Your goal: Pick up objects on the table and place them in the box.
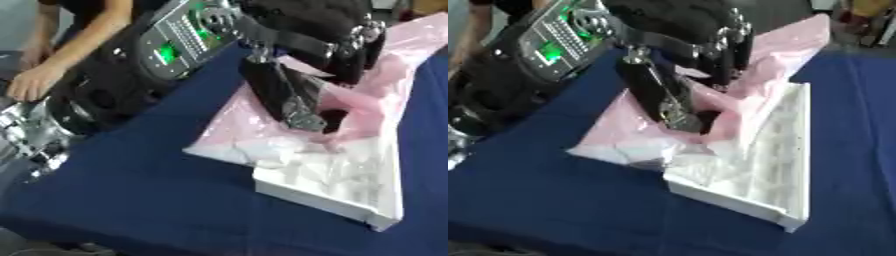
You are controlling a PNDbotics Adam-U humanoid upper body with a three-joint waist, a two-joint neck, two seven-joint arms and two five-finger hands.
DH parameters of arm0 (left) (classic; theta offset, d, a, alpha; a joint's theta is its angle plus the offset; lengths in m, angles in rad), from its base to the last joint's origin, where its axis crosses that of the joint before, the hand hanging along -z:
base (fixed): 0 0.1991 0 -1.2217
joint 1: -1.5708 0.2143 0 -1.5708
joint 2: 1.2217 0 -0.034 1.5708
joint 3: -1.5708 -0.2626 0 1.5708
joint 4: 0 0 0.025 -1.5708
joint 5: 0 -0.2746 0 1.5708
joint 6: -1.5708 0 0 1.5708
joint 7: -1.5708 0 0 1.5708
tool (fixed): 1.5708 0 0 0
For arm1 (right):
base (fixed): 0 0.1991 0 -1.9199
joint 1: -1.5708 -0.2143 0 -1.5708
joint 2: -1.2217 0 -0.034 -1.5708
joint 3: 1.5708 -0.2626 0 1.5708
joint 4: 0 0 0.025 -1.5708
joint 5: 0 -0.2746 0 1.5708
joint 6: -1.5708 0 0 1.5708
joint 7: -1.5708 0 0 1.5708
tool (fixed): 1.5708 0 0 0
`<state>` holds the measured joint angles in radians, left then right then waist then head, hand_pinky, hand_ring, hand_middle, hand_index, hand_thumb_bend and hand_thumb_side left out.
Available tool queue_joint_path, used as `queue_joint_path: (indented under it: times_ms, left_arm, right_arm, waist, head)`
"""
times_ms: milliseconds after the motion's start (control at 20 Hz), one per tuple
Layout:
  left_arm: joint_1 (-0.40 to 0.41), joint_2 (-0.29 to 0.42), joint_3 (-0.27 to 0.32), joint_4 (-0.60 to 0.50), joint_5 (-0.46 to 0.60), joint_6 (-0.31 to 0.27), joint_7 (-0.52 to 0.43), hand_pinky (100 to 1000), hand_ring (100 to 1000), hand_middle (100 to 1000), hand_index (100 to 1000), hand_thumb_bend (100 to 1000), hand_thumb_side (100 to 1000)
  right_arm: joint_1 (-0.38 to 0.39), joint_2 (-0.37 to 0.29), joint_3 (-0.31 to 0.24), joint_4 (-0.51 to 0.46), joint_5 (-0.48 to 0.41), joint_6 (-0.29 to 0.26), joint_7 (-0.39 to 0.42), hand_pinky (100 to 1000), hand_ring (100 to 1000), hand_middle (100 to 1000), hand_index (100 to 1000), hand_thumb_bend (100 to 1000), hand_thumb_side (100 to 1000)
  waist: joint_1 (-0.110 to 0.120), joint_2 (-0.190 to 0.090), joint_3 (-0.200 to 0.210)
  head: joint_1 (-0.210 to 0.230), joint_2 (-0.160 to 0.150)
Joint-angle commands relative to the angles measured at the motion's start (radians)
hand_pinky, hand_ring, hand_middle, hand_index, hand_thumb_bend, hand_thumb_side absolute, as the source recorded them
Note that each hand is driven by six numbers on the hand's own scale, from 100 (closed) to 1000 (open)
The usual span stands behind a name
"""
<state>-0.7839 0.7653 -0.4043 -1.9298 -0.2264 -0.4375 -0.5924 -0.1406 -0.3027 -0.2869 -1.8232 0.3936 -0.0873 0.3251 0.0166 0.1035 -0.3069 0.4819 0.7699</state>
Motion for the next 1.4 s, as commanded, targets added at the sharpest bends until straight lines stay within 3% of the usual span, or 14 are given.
queue_joint_path:
  times_ms: [50, 550, 1400]
  left_arm:
    - [-0.023, -0.011, -0.012, 0.055, -0.095, -0.035, 0.04, 100, 100, 100, 181, 100, 378]
    - [-0.024, -0.045, -0.042, 0.206, -0.26, -0.106, 0.157, 100, 100, 100, 181, 100, 371]
    - [-0.012, -0.054, -0.063, 0.194, -0.274, -0.146, 0.127, 100, 100, 100, 195, 100, 355]
  right_arm:
    - [-0.023, -0.005, 0.005, -0.017, -0.009, -0.005, 0.007, 591, 686, 804, 939, 100, 697]
    - [-0.045, 0.003, 0.014, -0.022, -0.018, -0.009, 0.017, 591, 686, 803, 939, 100, 698]
    - [-0.045, 0.004, 0.012, -0.023, -0.017, -0.009, 0.016, 591, 686, 803, 939, 100, 697]
  waist:
    - [-0.004, -0.004, -0.011]
    - [0.0, 0.013, -0.042]
    - [-0.001, 0.013, -0.041]
  head:
    - [0.021, -0.016]
    - [0.023, -0.029]
    - [0.022, -0.03]
